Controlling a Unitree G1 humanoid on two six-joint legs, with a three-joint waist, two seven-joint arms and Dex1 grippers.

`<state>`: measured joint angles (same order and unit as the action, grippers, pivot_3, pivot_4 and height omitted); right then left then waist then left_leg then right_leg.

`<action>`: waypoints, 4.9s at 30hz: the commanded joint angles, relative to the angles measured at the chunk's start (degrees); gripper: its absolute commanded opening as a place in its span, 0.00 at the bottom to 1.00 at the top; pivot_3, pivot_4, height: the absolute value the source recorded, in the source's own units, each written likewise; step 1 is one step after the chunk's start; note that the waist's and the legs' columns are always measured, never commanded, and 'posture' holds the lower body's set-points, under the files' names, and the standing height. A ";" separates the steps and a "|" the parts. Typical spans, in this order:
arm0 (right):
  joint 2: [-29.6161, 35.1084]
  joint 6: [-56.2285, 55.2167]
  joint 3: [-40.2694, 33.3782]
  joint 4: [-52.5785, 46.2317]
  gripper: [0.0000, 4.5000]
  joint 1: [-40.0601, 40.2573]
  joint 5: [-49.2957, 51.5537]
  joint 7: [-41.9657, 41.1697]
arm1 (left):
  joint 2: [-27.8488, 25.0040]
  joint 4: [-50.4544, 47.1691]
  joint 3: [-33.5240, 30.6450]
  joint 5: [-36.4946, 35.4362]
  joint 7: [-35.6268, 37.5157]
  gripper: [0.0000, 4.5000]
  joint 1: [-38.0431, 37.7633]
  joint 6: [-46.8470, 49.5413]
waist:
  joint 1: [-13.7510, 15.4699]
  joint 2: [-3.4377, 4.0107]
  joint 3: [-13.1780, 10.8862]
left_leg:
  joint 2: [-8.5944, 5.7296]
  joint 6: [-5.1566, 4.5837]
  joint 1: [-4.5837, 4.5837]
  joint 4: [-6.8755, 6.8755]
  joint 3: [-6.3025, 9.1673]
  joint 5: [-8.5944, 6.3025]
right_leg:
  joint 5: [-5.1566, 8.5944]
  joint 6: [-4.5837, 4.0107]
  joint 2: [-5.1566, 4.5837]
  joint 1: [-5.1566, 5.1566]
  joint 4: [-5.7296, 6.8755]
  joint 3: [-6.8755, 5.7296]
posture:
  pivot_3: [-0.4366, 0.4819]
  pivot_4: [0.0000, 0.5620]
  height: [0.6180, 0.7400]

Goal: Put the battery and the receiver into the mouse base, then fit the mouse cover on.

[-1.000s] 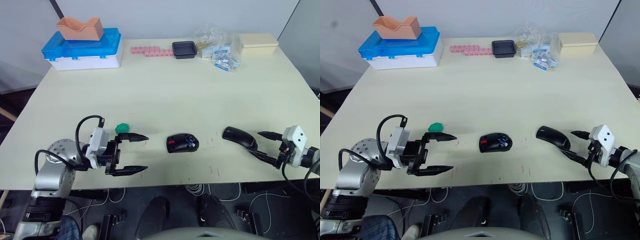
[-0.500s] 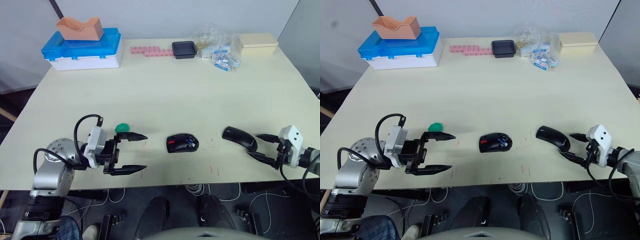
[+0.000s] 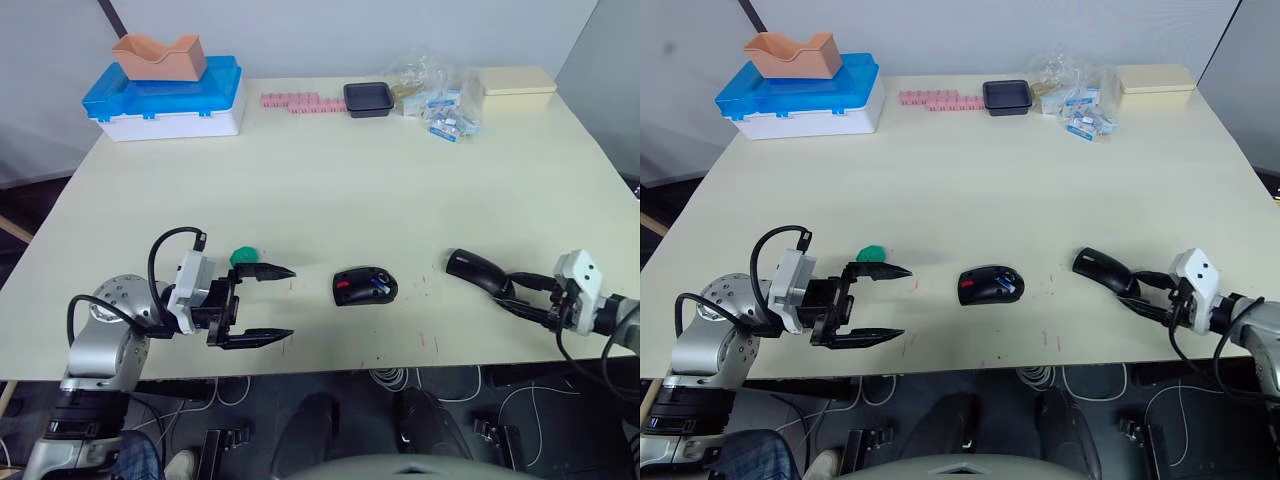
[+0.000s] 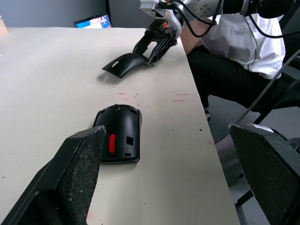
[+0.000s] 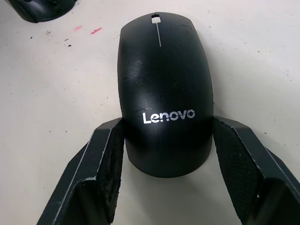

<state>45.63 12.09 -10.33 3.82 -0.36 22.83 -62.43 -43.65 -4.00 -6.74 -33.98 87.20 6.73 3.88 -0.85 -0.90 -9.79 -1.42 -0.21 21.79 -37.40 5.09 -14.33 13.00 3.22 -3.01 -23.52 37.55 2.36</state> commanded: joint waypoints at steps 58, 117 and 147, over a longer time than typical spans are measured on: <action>-7.86 40.08 45.83 -18.32 0.54 -50.73 -16.15 -3.41 | -1.96 7.25 -0.69 0.59 3.51 1.00 4.76 -3.20 | -0.31 0.00 -0.39 | 0.01 0.01 0.27 0.01 0.15 0.00 | -0.03 -0.02 -0.03 -0.29 -0.07 -0.17 | 0.48 0.27 1.00; -11.01 43.08 52.38 -14.35 0.54 -56.60 -19.60 -5.54 | -1.44 6.51 -0.24 0.72 2.84 1.00 3.33 -3.72 | -1.54 0.03 -0.41 | 0.01 0.02 0.31 0.05 0.24 0.00 | -0.03 -0.02 -0.04 -0.42 -0.04 -0.17 | 0.48 0.27 1.00; -10.19 47.07 53.73 -15.10 0.54 -54.73 -19.49 -4.49 | -1.91 6.43 -0.08 0.68 3.20 1.00 3.68 -3.17 | -1.53 0.03 -0.41 | -0.02 0.03 0.63 0.04 0.55 0.00 | -0.04 -0.04 -0.06 -0.69 -0.03 -0.23 | 0.48 0.27 1.00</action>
<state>34.84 58.54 43.30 -10.20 -55.16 3.66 -67.28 -44.79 4.07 -6.20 -32.77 88.99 10.01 0.86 -2.37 -0.87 -10.20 -1.44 -0.19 22.42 -37.36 5.64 -14.33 12.96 3.18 -3.07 -24.21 37.52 2.13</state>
